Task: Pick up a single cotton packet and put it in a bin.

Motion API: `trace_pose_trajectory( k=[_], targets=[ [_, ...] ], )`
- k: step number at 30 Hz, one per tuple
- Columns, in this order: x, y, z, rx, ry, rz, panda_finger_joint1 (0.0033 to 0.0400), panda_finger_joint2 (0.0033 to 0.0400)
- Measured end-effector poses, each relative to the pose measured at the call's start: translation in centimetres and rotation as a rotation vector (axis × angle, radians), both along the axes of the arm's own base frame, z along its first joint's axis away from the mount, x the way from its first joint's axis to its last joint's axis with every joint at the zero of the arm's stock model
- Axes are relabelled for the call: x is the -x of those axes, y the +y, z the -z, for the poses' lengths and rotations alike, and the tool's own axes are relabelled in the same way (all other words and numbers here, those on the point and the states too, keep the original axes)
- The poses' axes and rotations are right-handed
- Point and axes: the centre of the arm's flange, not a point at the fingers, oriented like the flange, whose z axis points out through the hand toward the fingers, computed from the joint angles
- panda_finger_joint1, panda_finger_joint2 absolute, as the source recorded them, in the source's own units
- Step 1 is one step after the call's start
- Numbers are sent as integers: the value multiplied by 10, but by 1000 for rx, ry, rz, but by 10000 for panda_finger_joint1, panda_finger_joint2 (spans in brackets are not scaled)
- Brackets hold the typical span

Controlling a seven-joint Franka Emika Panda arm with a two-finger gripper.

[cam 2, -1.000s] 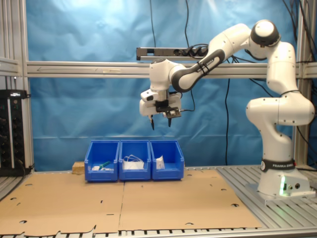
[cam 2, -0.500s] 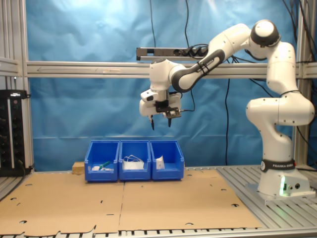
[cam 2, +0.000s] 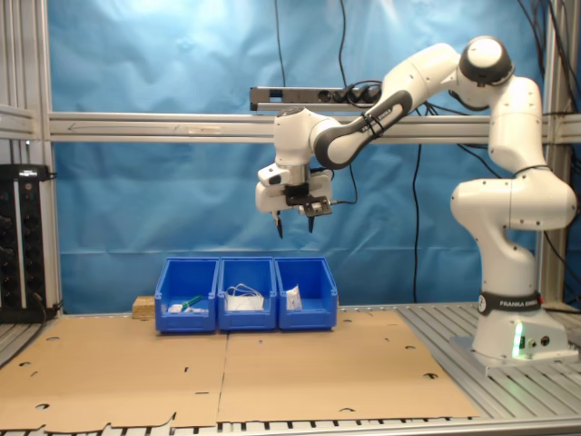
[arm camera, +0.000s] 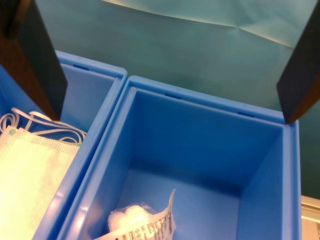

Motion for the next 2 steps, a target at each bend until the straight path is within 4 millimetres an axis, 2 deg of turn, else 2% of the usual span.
trace_pose_trajectory(
  k=[2],
  targets=[
    [0, 0, 0, 0, 0, 0, 400, 400]
  ],
)
